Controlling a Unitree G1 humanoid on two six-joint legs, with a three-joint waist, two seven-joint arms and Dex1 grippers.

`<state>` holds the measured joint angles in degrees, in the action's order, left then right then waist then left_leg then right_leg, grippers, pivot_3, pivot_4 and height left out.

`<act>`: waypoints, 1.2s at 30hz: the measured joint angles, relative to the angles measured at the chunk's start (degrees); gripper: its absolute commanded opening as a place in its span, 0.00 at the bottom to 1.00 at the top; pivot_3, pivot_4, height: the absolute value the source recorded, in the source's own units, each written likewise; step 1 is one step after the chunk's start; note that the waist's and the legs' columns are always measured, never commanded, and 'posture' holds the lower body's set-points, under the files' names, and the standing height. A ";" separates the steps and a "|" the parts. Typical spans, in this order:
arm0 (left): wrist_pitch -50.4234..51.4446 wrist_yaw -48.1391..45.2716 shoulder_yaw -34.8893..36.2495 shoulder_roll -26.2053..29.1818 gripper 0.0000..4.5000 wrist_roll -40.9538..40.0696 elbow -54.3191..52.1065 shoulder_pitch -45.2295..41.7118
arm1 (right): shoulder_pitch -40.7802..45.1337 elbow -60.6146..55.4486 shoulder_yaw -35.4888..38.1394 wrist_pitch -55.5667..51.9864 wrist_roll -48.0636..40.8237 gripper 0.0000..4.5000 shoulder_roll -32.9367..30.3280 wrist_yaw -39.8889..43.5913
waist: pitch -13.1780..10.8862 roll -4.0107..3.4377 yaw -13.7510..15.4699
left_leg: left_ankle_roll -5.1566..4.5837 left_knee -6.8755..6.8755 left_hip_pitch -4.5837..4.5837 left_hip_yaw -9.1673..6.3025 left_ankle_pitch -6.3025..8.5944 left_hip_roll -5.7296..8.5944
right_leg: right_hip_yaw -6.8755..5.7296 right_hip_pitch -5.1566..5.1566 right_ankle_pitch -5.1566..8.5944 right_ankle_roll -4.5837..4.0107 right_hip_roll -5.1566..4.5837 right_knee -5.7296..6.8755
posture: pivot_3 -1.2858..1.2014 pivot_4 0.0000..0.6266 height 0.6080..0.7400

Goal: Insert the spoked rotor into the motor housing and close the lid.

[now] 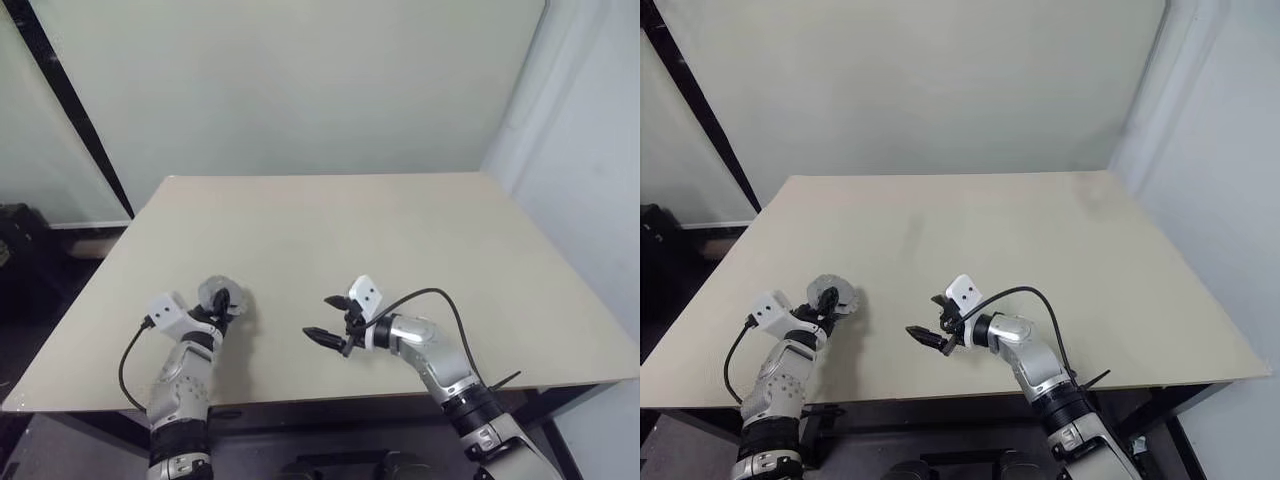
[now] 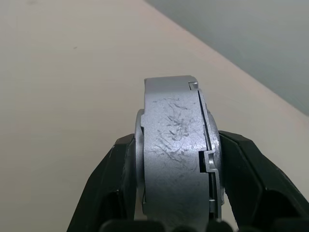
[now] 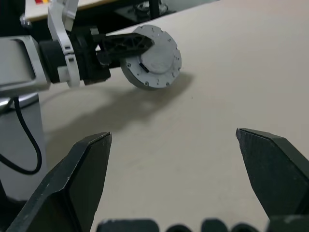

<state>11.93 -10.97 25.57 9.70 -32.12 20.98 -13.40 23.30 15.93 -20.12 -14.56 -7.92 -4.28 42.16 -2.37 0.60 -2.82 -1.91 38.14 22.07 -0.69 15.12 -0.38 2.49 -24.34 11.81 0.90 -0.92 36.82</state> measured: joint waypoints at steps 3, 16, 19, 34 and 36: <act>-0.50 -0.01 0.14 -0.02 0.48 0.17 0.55 -0.34 | -0.24 0.00 -0.50 0.39 0.79 1.00 -0.04 -0.01 | 0.01 0.02 0.04 | 0.00 0.04 0.00 -0.01 0.00 0.00 | -0.02 0.02 0.00 0.00 0.00 0.02 | 0.52 0.00 1.00; -4.22 2.59 0.95 1.11 1.00 2.80 5.16 -1.93 | -1.07 0.03 -0.90 1.04 2.60 1.00 -0.22 -0.54 | 0.05 0.08 -0.01 | 0.03 0.11 -0.22 0.01 -0.03 -0.05 | -0.02 0.16 -0.05 -0.06 0.05 0.18 | 0.52 0.00 1.00; -5.45 4.27 1.41 1.45 1.00 4.44 6.66 -1.82 | -1.06 0.06 -0.93 1.08 3.18 1.00 -0.18 -0.65 | 0.06 0.09 0.03 | 0.04 0.15 -0.26 -0.01 -0.03 -0.05 | -0.06 0.23 -0.05 -0.07 0.05 0.18 | 0.52 0.00 1.00; -7.85 5.27 3.82 1.84 1.00 3.06 -7.59 10.49 | -1.07 0.74 -0.73 1.45 3.84 1.00 -0.94 -1.12 | 0.09 0.13 -0.02 | 0.07 0.16 -0.45 0.01 -0.01 -0.17 | -0.04 0.38 -0.06 -0.10 0.01 0.18 | 0.52 0.00 1.00; -6.18 2.95 3.38 2.75 1.00 1.85 -14.06 13.99 | -1.11 0.74 0.21 1.31 3.58 1.00 -1.08 -1.84 | 0.09 0.12 -0.01 | 0.07 0.16 -0.45 0.01 -0.01 -0.18 | -0.04 0.39 -0.05 -0.11 -0.01 0.18 | 0.52 0.00 1.00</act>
<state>5.75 -8.02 28.96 12.45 -30.26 6.92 0.59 22.19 16.67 -19.91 -13.25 -4.33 -5.36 40.32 -2.28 0.72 -2.83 -1.84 38.30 21.62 -0.68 15.11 -0.56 2.45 -23.95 11.75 0.79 -0.93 37.00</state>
